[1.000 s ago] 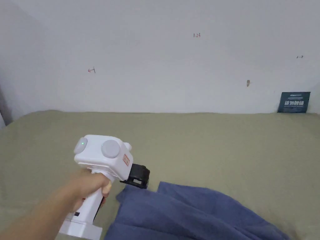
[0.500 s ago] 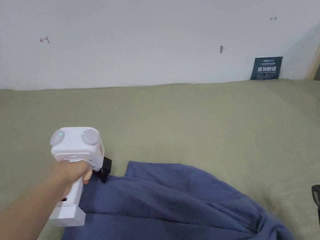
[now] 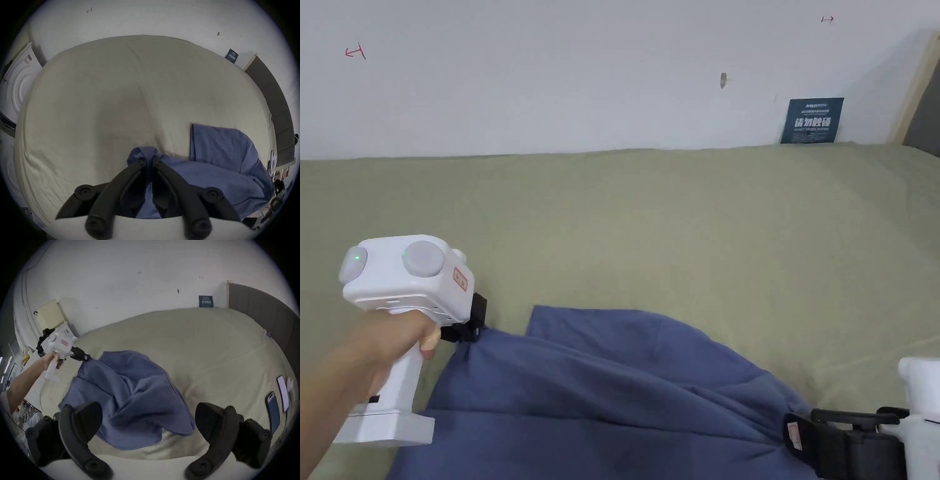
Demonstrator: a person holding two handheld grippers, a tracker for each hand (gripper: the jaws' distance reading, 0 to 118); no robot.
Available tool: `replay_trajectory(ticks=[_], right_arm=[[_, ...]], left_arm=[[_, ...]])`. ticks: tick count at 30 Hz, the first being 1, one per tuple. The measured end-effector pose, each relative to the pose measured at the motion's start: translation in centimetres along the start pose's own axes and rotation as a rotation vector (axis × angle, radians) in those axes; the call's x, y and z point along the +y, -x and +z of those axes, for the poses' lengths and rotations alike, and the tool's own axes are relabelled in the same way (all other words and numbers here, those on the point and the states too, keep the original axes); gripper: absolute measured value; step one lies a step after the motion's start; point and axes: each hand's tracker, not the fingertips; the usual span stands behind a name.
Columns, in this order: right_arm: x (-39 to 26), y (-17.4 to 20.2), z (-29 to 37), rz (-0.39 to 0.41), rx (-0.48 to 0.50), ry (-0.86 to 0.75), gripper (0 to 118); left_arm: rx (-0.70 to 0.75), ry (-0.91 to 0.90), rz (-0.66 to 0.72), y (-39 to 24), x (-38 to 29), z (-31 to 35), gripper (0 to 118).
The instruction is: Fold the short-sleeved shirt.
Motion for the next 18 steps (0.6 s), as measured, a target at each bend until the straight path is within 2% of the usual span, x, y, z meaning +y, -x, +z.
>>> replay_trajectory(ticks=[1, 2, 3, 4, 5, 6, 10, 14, 18], right_arm=[[0.0, -0.1, -0.7, -0.005, -0.002, 0.03, 112], [0.0, -0.3, -1.4, -0.02, 0.009, 0.078, 104], [0.0, -0.8, -1.9, -0.032, 0.029, 0.108, 65], [-0.1, -0.9, -2.3, -0.036, 0.041, 0.131, 14], [-0.2, -0.7, -2.6, -0.028, 0.016, 0.12, 8], [-0.3, -0.5, -2.3, -0.025, -0.004, 0.099, 8], [0.4, -0.1, -0.4, -0.058, 0.021, -0.025, 8], [3.0, 0.9, 0.6, -0.04, 0.031, -0.107, 8], [7.3, 1.8, 1.9, -0.028, 0.049, -0.207, 8]], left_arm=[[-0.005, -0.006, 0.004, 0.0, 0.0, 0.1, 7], [-0.008, -0.007, 0.008, 0.0, 0.0, 0.3, 7], [-0.015, -0.01, 0.011, 0.0, -0.1, 0.4, 7], [-0.019, -0.017, 0.01, 0.3, -0.1, 0.3, 7], [-0.025, -0.033, 0.006, 0.3, -0.3, 0.6, 7], [-0.032, -0.048, 0.004, 0.4, -0.4, 1.0, 7], [-0.064, -0.15, -0.02, 1.1, -0.9, 3.8, 7], [-0.128, -0.271, 0.027, 2.3, -0.7, 7.8, 6], [-0.127, -0.403, 0.025, 3.3, 0.0, 12.9, 6]])
